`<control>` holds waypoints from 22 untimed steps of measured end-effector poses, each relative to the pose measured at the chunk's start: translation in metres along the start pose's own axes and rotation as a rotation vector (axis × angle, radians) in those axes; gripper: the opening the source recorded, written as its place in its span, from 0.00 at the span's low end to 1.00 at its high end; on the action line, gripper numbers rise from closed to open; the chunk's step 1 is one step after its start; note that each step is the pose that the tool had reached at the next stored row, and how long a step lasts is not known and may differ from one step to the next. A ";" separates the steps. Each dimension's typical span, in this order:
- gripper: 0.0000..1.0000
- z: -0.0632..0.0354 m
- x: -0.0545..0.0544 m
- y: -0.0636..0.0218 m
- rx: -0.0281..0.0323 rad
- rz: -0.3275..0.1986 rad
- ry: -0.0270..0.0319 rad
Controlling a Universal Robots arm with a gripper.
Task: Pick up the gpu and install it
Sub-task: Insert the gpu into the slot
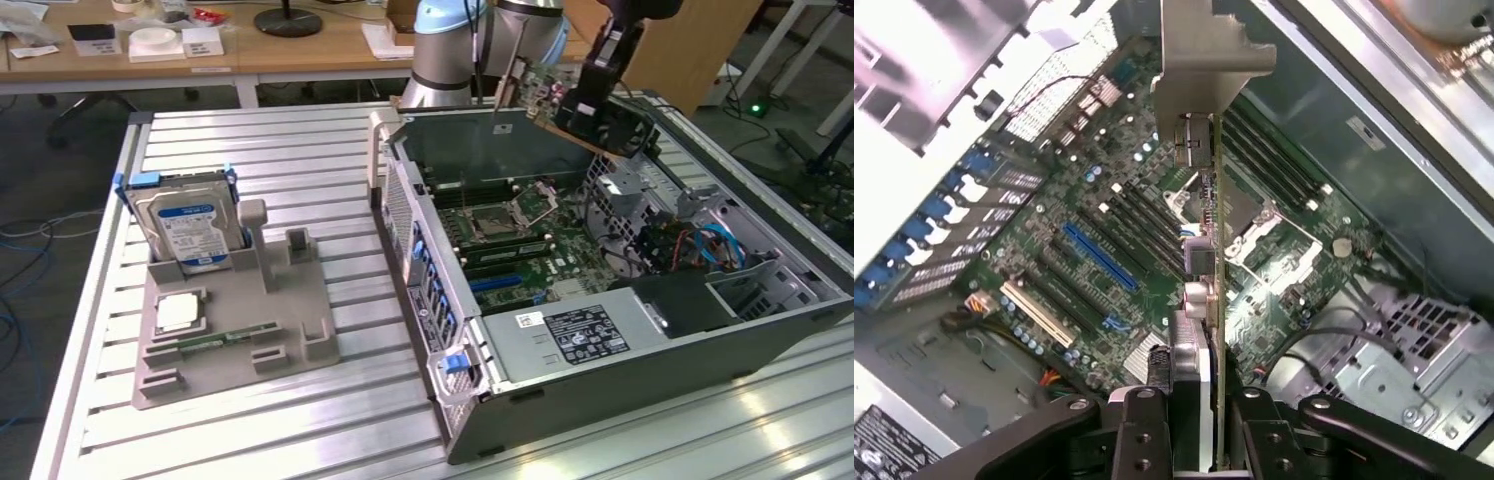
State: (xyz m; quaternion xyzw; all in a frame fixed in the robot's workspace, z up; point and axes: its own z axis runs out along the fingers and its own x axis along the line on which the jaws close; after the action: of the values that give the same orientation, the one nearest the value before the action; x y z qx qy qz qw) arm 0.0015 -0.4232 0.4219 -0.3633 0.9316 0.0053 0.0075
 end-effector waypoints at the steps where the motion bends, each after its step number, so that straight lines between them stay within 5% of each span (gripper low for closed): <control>1: 0.28 0.0000 0.000 0.0000 -0.0003 -0.018 0.0001; 22: 0.28 0.0003 0.000 0.0000 -0.0064 -0.398 0.0014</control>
State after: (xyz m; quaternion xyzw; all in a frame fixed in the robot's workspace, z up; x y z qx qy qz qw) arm 0.0015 -0.4232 0.4216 -0.5403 0.8414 0.0064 0.0066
